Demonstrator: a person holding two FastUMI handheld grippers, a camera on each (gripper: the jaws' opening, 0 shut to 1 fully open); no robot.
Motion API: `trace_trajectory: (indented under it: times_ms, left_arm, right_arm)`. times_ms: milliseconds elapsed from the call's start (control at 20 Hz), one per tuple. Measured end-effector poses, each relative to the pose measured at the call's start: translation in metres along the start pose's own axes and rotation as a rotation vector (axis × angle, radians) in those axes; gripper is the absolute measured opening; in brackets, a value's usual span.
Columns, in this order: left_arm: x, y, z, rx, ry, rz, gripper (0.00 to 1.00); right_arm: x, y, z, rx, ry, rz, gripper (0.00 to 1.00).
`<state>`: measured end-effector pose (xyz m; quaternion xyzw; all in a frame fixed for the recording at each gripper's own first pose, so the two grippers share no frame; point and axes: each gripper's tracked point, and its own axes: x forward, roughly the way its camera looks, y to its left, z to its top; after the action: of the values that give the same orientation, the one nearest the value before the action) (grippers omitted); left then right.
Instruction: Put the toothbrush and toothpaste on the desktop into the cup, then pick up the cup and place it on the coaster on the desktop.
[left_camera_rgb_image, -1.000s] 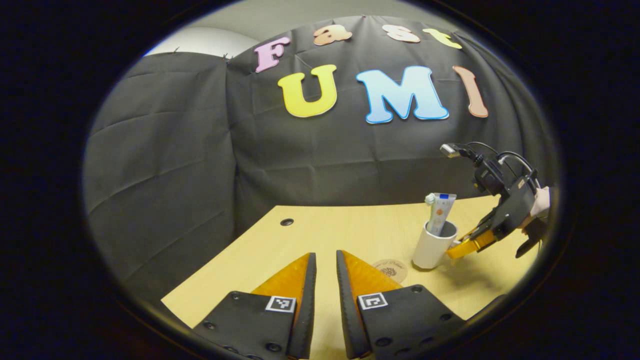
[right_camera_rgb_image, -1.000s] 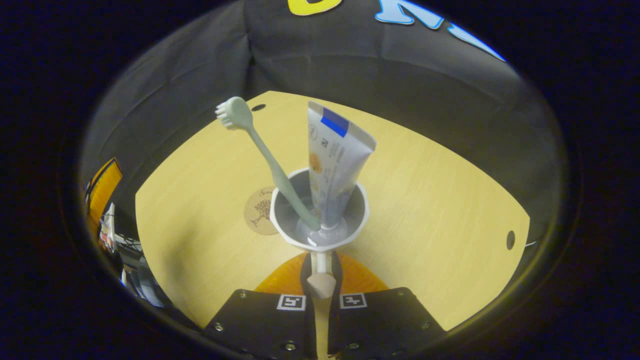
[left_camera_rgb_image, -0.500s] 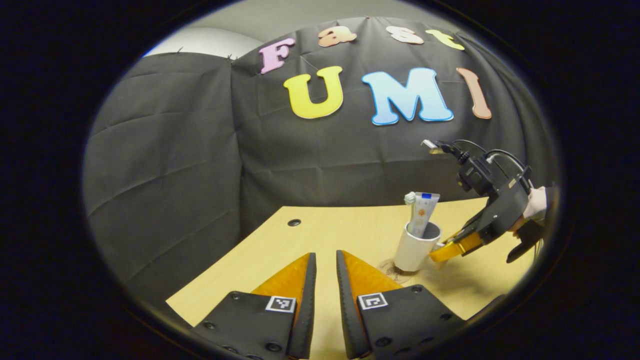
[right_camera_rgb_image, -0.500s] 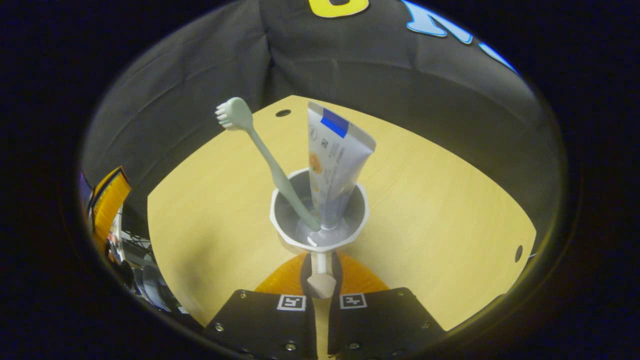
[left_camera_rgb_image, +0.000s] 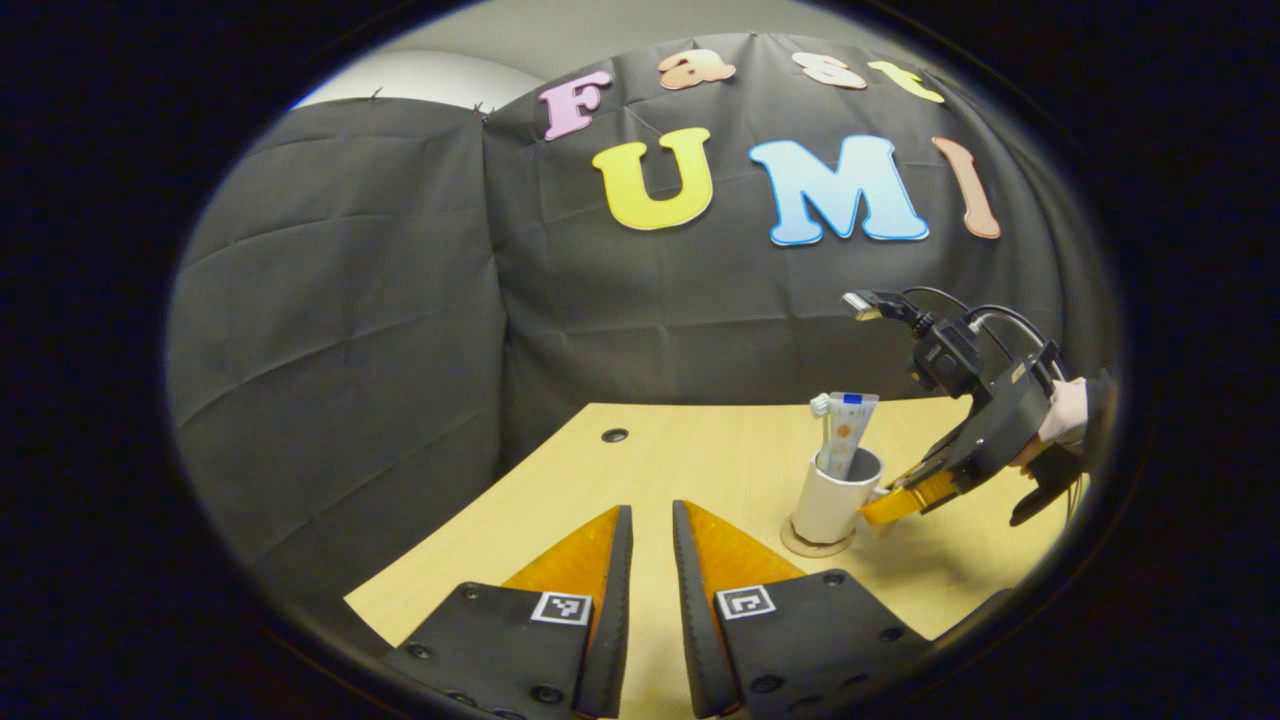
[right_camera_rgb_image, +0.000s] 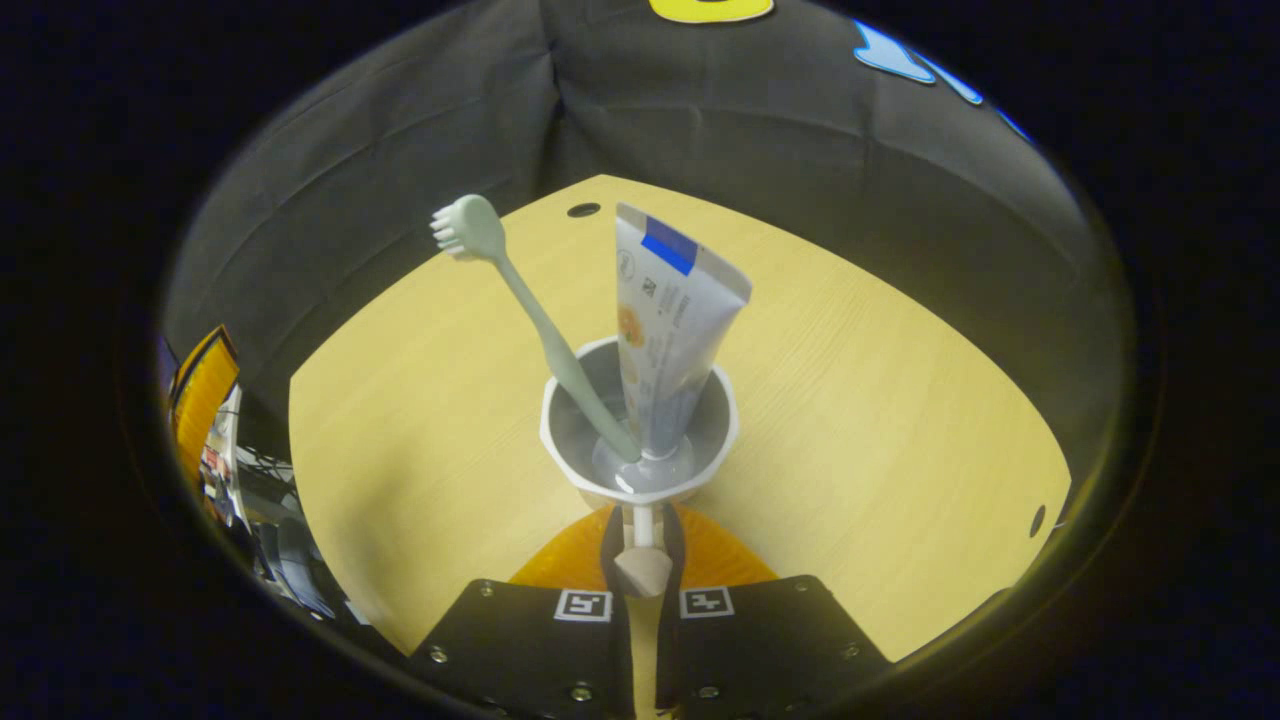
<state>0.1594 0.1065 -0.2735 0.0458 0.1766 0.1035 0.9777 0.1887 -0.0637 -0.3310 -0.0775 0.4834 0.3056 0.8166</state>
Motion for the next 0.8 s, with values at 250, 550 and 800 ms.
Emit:
trace_trajectory:
  times_ms: [250,550,800]
  left_arm:
    - [0.0022,0.0017,-0.0043,-0.012,0.009,0.009,0.41]
    - [0.0036,0.0008,-0.0048,-0.021,0.015,0.01,0.41]
    - [0.0064,-0.0045,-0.0033,-0.024,0.018,0.006,0.41]
  right_arm:
    - [-0.0015,-0.0028,0.0,-0.015,0.01,-0.012,0.1]
    - [-0.0028,-0.0066,0.0006,-0.059,0.014,-0.031,0.1]
    - [-0.0029,-0.007,-0.001,-0.065,0.016,-0.033,0.1]
